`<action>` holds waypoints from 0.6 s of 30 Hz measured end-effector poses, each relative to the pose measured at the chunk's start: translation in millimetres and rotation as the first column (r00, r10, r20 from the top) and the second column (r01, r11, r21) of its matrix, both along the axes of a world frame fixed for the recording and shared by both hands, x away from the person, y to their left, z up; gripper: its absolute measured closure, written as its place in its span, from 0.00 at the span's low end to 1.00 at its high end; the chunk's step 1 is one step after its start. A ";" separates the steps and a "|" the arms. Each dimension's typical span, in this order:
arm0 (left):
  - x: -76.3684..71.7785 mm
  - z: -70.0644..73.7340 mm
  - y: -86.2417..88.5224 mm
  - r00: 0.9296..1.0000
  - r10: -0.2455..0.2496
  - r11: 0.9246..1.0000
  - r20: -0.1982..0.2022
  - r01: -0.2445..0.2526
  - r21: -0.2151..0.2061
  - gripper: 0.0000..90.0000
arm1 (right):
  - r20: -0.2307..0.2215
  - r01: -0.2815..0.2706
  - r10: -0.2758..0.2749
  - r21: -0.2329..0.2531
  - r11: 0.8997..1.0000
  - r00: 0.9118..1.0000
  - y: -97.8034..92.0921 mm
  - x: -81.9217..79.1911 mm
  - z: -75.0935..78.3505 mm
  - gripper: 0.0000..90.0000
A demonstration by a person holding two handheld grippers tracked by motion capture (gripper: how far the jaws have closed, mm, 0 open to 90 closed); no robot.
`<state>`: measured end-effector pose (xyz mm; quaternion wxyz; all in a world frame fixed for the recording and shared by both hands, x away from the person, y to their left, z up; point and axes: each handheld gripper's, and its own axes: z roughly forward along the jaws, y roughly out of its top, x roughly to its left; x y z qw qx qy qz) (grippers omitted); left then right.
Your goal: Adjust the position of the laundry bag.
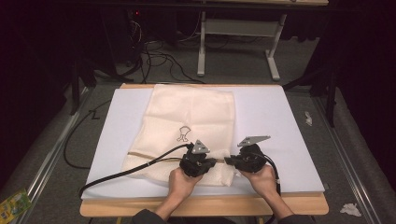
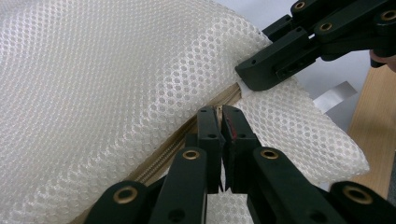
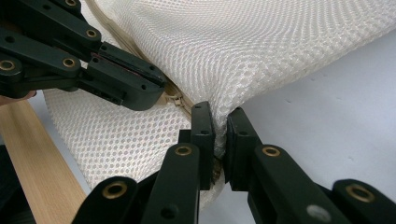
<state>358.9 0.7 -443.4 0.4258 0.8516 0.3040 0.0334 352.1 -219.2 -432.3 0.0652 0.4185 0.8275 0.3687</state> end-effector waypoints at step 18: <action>2.0 1.5 4.6 0.999 0.040 0.999 0.006 -0.040 -0.027 0.97 | -0.008 -0.001 0.001 0.038 0.999 1.000 1.0 -1.4 -0.4 0.95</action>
